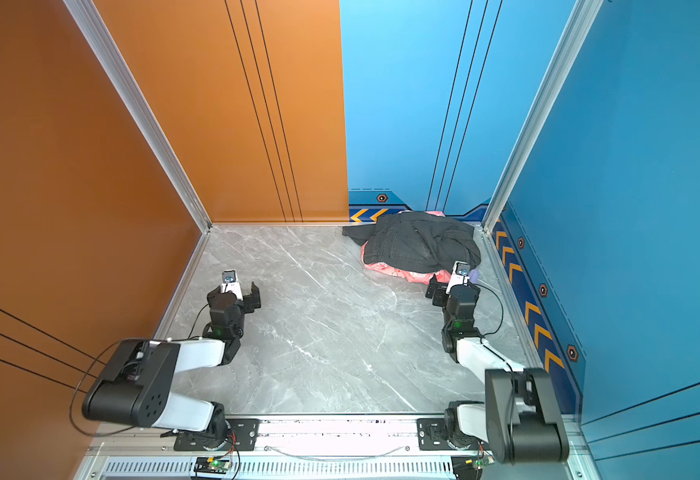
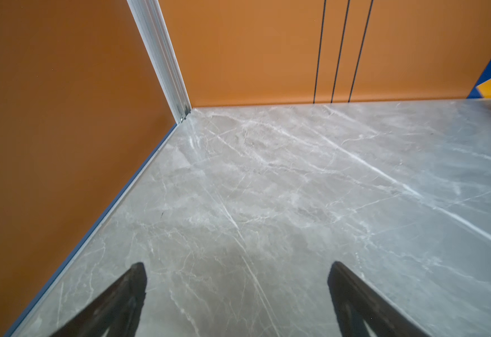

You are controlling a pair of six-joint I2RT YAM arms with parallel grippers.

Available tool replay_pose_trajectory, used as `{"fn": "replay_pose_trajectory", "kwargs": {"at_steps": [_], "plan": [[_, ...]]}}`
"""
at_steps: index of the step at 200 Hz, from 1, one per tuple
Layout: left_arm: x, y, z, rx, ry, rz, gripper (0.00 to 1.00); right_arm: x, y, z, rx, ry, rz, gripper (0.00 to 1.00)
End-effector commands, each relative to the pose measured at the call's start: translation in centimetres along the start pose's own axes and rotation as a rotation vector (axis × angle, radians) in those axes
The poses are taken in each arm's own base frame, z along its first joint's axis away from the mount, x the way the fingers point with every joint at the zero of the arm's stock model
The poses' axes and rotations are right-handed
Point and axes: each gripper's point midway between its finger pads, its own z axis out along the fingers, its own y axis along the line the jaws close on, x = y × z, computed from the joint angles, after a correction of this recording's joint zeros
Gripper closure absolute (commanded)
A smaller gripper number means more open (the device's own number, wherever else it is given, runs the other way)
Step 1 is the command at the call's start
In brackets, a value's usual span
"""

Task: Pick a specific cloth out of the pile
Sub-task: 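Move the right gripper toward the lavender shirt while the left gripper rises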

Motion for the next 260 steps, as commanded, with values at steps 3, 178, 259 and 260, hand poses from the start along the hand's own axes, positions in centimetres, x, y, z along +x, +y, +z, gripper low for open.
{"fn": "replay_pose_trajectory", "kwargs": {"at_steps": [3,178,259,260], "plan": [[-1.8,-0.3,-1.5,0.032,0.034,0.032,0.02,0.0,-1.1,-1.7,0.053,0.097,0.088,0.00],[-5.9,-8.1,-9.3,0.594,0.014,0.060,0.02,5.9,-7.0,0.0,0.199,0.522,0.589,0.38],[-6.2,-8.5,-9.6,0.608,0.002,0.069,0.02,9.4,-6.6,3.0,0.206,0.585,0.721,0.54],[-6.2,-8.5,-9.6,0.607,0.001,0.068,0.02,9.5,-6.6,3.0,0.207,0.585,0.722,0.54]]}}
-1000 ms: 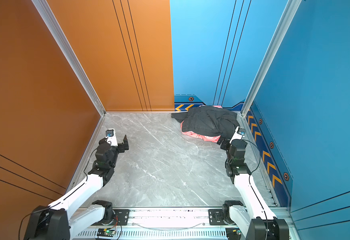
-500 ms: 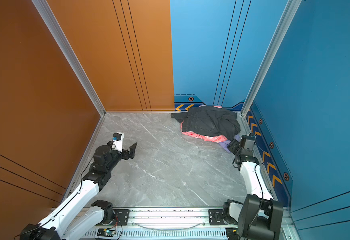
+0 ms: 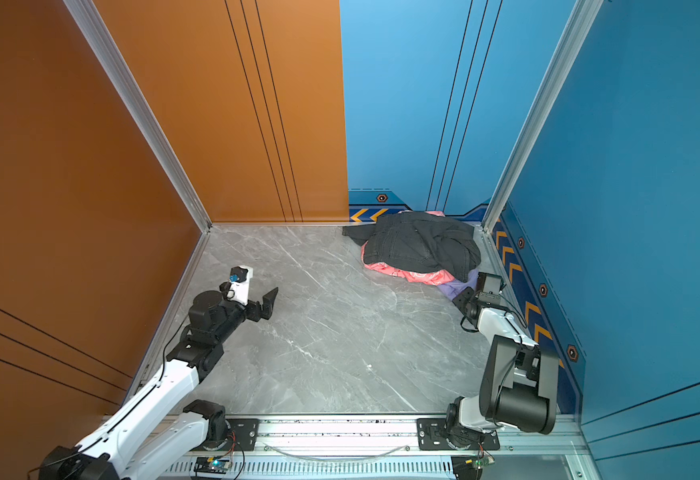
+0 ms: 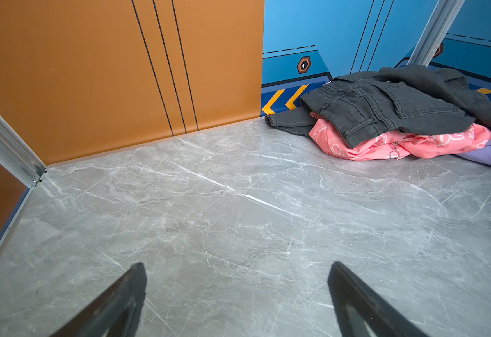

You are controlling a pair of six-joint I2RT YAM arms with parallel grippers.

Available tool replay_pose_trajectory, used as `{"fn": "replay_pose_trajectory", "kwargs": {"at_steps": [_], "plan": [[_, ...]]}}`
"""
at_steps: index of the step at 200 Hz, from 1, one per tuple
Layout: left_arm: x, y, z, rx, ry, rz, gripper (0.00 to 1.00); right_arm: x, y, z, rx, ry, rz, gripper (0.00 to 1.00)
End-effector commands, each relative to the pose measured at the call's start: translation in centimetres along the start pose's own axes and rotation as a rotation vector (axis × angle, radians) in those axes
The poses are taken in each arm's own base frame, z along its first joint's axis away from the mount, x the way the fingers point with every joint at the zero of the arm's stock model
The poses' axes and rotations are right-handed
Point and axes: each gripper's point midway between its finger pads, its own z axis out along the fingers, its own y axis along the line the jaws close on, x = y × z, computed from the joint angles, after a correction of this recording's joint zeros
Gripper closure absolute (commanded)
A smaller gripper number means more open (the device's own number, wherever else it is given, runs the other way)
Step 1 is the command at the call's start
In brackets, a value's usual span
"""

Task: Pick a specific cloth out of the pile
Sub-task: 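Move the right gripper toward the lavender shirt while the left gripper rises, then grasp the lavender shirt with the right gripper and lift it up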

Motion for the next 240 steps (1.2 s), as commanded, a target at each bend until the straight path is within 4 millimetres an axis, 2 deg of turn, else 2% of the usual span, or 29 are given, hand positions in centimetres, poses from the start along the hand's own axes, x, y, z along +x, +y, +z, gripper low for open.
{"fn": "replay_pose_trajectory", "kwargs": {"at_steps": [1,90,136,197,240], "plan": [[-0.2,-0.7,0.0,0.030,-0.001,0.020,0.02,-1.0,1.1,0.7,-0.043,-0.012,0.060,0.54],[-0.1,-0.9,-0.1,0.035,-0.003,0.033,0.02,-0.8,0.1,3.3,0.003,0.008,0.104,0.59],[0.0,-0.9,-0.1,0.032,0.000,0.039,0.02,-1.1,0.3,4.3,-0.014,-0.009,0.122,0.61],[0.1,-1.0,-0.1,0.029,0.001,0.046,0.02,-1.6,1.1,5.3,-0.064,-0.027,0.177,0.79],[-0.1,-1.1,-0.1,0.036,-0.002,0.048,0.02,-3.4,3.5,3.4,-0.148,-0.097,0.180,0.98]]}}
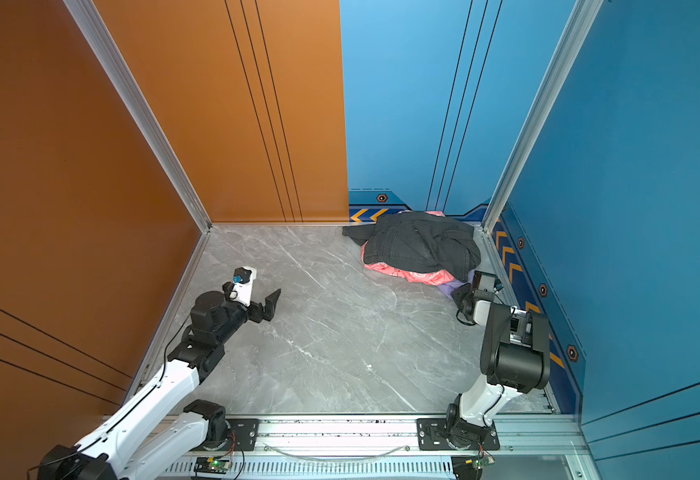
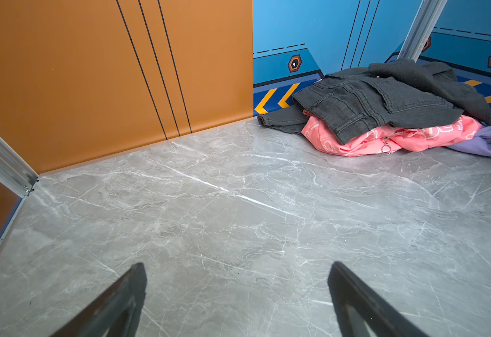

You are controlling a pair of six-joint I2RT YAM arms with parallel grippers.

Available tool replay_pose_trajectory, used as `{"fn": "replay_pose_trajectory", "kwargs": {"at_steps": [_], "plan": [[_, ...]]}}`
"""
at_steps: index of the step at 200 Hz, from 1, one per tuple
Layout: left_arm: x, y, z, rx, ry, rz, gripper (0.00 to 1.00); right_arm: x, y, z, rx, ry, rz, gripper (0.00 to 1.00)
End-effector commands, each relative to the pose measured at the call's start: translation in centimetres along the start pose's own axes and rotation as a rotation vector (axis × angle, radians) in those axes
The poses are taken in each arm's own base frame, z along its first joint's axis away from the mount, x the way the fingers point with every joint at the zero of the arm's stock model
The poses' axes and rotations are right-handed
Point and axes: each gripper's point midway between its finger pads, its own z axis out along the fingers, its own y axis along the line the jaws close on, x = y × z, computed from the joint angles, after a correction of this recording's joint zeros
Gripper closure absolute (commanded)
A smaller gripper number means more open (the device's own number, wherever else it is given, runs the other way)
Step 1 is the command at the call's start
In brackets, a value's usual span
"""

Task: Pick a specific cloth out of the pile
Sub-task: 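Grasp the lavender shirt with the right gripper and lift it up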

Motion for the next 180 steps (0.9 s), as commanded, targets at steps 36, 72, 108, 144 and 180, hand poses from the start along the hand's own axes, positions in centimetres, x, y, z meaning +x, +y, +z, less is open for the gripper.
{"fn": "replay_pose_trajectory", "kwargs": {"at_steps": [36,72,108,144,180], "plan": [[-0.1,-0.5,-0.3,0.013,-0.004,0.021,0.02,-3.8,6.6,-4.3,-0.192,-0.128,-0.011,1.00],[-0.1,-0.7,-0.3,0.016,-0.005,0.022,0.02,-5.6,10.3,-7.6,-0.278,-0.178,-0.028,1.00],[-0.1,-0.8,-0.3,0.020,-0.004,0.026,0.02,-7.4,14.0,-11.1,-0.360,-0.233,-0.049,1.00],[-0.2,-0.8,-0.4,0.016,-0.010,0.030,0.02,-9.0,17.7,-14.9,-0.448,-0.297,-0.066,1.00],[-0.2,-0.9,-0.4,0.018,-0.011,0.033,0.02,-10.5,20.7,-19.3,-0.531,-0.384,-0.083,1.00]]}}
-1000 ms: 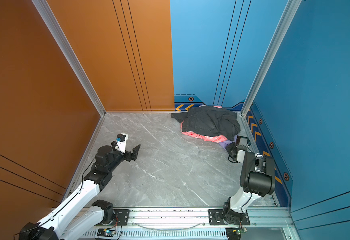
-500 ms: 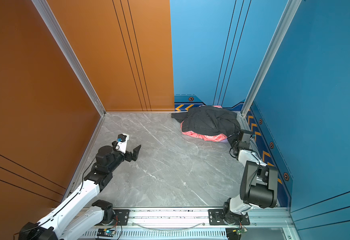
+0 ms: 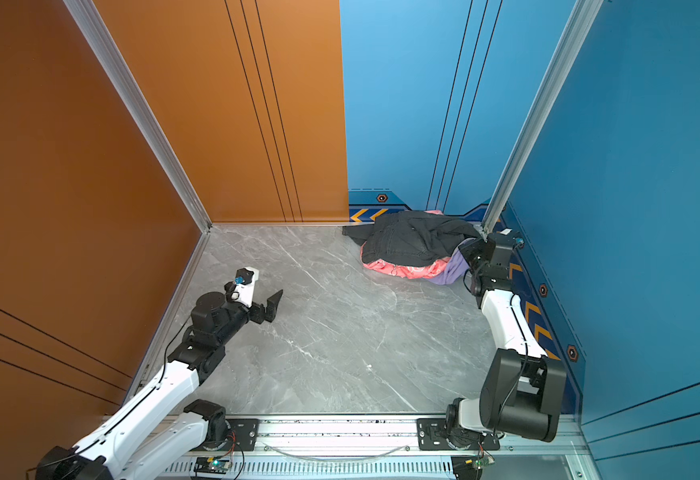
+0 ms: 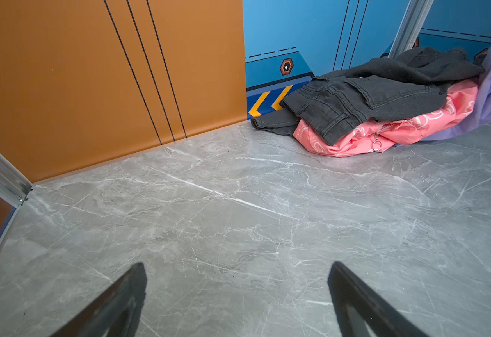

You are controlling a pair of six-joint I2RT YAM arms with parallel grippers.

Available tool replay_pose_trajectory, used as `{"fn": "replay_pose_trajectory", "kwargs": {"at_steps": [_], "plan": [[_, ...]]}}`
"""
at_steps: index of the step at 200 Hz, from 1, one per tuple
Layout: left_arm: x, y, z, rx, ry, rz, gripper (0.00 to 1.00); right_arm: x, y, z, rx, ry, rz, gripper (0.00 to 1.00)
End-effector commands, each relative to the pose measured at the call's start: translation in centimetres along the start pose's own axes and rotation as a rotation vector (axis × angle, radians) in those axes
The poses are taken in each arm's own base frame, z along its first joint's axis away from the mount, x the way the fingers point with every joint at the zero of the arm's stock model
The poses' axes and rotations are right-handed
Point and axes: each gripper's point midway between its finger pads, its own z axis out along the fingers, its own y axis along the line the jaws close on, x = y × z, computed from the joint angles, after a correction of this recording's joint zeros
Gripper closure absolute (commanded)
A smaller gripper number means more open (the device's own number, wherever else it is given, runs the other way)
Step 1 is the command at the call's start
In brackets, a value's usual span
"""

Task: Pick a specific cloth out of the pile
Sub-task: 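Grasp the lavender shirt with the right gripper and lift it up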

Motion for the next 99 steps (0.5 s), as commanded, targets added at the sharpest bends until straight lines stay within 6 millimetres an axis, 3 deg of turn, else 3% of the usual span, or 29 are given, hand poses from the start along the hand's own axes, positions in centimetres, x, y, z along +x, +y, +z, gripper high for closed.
{"fn": "replay_pose_trajectory", "kwargs": {"at_steps": [1,99], "plan": [[0.2,-0.1,-0.2,-0.004,0.003,0.018,0.02,-3.6,5.5,-2.9,-0.124,-0.108,-0.016,1.00],[0.2,-0.4,-0.2,0.005,0.002,0.019,0.02,-11.0,13.8,-9.7,-0.280,-0.364,-0.092,1.00]]}}
